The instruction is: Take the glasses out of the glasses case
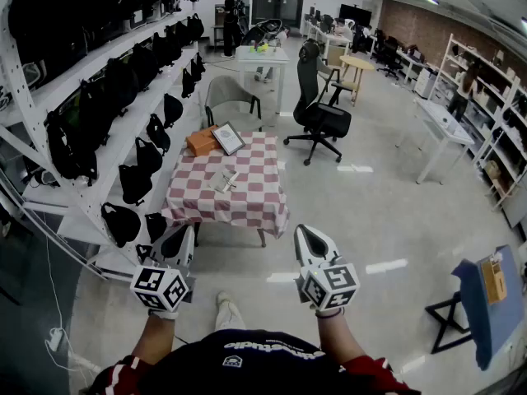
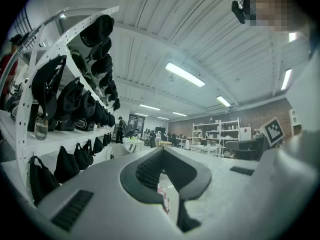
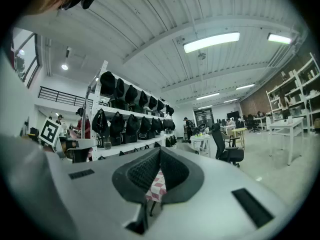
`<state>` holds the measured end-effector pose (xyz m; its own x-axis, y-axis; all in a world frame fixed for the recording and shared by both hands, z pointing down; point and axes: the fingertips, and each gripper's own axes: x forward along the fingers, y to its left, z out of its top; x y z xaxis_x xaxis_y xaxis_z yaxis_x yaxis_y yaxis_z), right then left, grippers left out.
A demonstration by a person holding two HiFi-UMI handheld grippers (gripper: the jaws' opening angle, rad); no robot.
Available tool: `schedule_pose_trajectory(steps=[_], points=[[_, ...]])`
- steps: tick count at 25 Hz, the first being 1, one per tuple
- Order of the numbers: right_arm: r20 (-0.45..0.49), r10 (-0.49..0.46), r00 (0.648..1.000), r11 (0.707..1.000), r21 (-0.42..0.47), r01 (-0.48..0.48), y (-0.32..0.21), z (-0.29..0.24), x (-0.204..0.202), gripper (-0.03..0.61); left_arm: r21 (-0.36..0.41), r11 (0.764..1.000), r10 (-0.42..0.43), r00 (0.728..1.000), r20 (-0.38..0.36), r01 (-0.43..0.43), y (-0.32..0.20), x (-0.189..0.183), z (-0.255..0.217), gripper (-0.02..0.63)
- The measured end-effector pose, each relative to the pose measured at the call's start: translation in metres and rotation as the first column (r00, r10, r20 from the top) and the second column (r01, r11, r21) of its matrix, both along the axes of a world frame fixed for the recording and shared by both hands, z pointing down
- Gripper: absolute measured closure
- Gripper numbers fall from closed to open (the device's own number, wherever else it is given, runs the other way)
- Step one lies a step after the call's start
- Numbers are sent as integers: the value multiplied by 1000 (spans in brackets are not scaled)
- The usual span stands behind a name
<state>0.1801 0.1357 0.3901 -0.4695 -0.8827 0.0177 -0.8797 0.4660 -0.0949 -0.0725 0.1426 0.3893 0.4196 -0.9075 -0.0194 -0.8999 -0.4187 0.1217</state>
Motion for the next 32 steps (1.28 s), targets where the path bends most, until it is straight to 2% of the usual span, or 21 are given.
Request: schedule_pose_trajectory(steps=[23,32], points=[[-15,-14,1000,999,30,14,6,-10,-3,583,15,1000,8,1000,14,-9,5,5,-5,608],[9,-11,1000,999,41,10,5,-10,-3,583,13,1000,5,1000,10,-5,6,3,-4,609]])
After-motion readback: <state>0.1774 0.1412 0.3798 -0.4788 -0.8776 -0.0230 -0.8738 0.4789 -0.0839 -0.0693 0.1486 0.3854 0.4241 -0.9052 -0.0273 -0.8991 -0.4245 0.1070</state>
